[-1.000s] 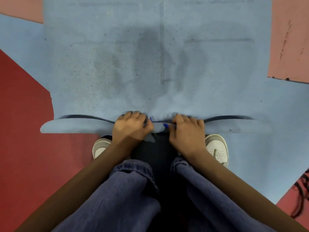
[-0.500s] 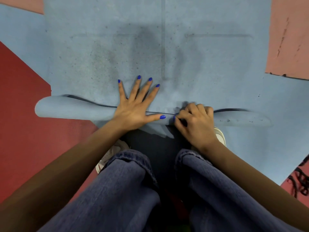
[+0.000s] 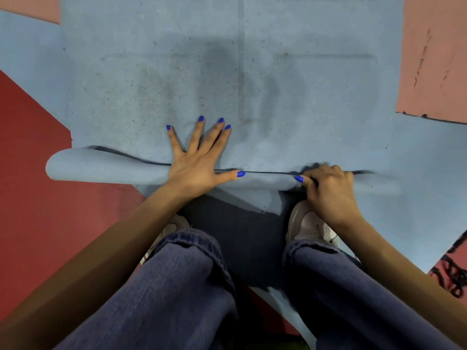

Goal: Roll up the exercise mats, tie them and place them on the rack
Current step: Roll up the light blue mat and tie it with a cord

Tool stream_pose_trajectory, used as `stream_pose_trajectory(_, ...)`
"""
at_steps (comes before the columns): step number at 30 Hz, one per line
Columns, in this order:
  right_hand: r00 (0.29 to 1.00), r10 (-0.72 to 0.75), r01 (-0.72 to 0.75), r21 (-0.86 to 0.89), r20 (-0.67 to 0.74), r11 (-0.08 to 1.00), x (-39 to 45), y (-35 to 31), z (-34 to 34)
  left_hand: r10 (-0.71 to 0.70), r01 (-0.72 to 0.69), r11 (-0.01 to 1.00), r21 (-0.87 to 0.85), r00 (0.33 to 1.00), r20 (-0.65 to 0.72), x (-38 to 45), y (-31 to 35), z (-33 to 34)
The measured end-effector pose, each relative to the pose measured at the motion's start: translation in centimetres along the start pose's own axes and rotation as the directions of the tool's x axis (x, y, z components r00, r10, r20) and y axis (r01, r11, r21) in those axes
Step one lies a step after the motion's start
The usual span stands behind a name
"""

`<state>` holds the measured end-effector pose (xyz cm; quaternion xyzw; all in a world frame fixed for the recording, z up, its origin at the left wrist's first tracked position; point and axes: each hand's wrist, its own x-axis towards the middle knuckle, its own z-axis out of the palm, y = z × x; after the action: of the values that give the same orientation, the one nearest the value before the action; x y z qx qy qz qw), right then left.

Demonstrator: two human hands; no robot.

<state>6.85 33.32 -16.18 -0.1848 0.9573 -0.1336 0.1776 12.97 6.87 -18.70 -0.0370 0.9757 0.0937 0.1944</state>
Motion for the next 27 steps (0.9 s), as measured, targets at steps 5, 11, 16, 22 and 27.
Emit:
stream_pose_trajectory(5, 0.989, 0.067, -0.087, 0.154, 0.128, 0.984, 1.2, 1.3, -0.3, -0.017, 0.017, 0.999, -0.031, 1.000, -0.011, 0.0, 0.1, -0.2)
stream_pose_trajectory(11, 0.986, 0.137, -0.140, -0.018, -0.099, 0.990, 0.7, 1.0, 0.1, -0.029, 0.027, 0.998, -0.063, 0.999, -0.024, 0.1, 0.0, -0.3)
stream_pose_trajectory(16, 0.970, 0.084, -0.130, -0.191, -0.229, 0.973, -0.3, 0.9, 0.9, -0.037, 0.033, 0.996, -0.087, 0.998, -0.043, 0.2, 0.0, -0.4)
stream_pose_trajectory(22, 0.941, -0.262, 0.272, 0.016, -0.213, 0.962, -2.5, 5.4, -0.7, -0.017, 0.012, 0.998, -0.063, 0.997, -0.069, 0.1, 0.3, -0.3)
stream_pose_trajectory(27, 0.972, -0.093, 0.075, -0.093, -0.215, 0.993, -2.6, 4.6, 0.0, -0.032, 0.028, 0.997, -0.073, 0.998, -0.052, 0.5, 0.2, -0.3)
